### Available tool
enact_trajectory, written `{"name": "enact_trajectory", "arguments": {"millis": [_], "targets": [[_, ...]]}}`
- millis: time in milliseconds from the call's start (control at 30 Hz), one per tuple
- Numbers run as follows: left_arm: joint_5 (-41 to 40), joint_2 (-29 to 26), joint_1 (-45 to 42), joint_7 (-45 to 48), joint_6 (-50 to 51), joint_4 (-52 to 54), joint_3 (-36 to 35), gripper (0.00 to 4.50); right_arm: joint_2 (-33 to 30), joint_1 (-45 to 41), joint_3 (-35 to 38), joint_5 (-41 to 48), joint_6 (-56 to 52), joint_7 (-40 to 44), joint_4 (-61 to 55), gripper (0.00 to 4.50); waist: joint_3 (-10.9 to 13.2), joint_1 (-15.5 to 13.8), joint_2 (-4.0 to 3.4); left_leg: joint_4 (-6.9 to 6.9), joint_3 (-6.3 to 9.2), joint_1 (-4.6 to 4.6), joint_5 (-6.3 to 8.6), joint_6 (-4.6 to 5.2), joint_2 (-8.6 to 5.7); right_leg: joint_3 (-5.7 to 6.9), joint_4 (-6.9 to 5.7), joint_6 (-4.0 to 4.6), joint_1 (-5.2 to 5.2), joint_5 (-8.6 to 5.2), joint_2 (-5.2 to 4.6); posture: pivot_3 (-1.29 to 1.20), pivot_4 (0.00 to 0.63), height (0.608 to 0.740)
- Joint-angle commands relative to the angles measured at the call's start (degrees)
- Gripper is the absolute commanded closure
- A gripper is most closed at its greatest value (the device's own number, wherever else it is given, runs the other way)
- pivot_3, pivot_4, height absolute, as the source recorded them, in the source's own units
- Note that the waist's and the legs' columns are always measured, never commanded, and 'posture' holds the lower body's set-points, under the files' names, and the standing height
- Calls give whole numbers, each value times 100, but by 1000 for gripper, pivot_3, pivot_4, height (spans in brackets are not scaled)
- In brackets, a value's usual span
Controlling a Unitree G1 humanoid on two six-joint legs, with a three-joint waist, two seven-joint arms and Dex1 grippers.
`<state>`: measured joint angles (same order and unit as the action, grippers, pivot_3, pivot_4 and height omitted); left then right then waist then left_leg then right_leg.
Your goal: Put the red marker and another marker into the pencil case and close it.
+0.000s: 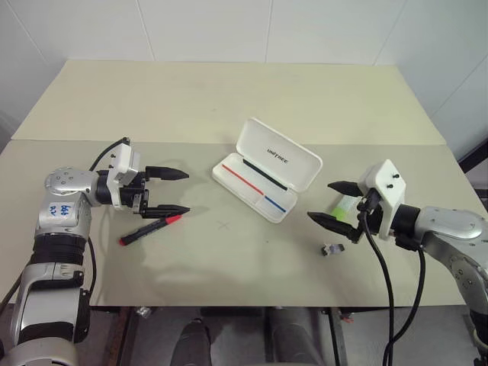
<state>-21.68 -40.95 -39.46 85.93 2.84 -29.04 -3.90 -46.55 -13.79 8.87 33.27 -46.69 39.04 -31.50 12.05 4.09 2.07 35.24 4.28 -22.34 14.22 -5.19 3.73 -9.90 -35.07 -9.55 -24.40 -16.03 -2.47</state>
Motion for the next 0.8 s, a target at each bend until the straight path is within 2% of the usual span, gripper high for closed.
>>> {"name": "enact_trajectory", "arguments": {"millis": [33,233,533,700,800], "targets": [[-60,-5,-201,89,-154,-1,-86,68,146,-191,-48,122,-70,-169,-272,0,0,3,0,0,0,0,0,0,0,0,0,0,0,0,0,0,150,740],[-229,-2,-16,88,1,249,-153,68,470,-698,-520,57,-454,-542,-210,0,0,27,0,1,-2,0,0,0,1,0,1,0,-1,0,-1,0,150,740],[-459,23,-48,197,17,198,-281,68,1296,-1485,-1431,244,-2121,-1382,-352,0,0,40,0,-5,-2,-4,0,0,2,0,0,2,-10,-1,0,0,150,740],[-856,18,170,201,362,583,-444,68,1626,-1924,-2103,110,-2488,-1374,-127,0,0,67,0,-6,-2,-4,0,0,4,1,-3,3,-12,-1,0,0,150,740],[-784,-43,200,204,345,617,-402,68,1689,-2026,-2404,-61,-2372,-1319,70,0,0,58,0,-7,-2,-4,0,0,4,1,-3,3,-12,-1,0,0,150,740]]}}
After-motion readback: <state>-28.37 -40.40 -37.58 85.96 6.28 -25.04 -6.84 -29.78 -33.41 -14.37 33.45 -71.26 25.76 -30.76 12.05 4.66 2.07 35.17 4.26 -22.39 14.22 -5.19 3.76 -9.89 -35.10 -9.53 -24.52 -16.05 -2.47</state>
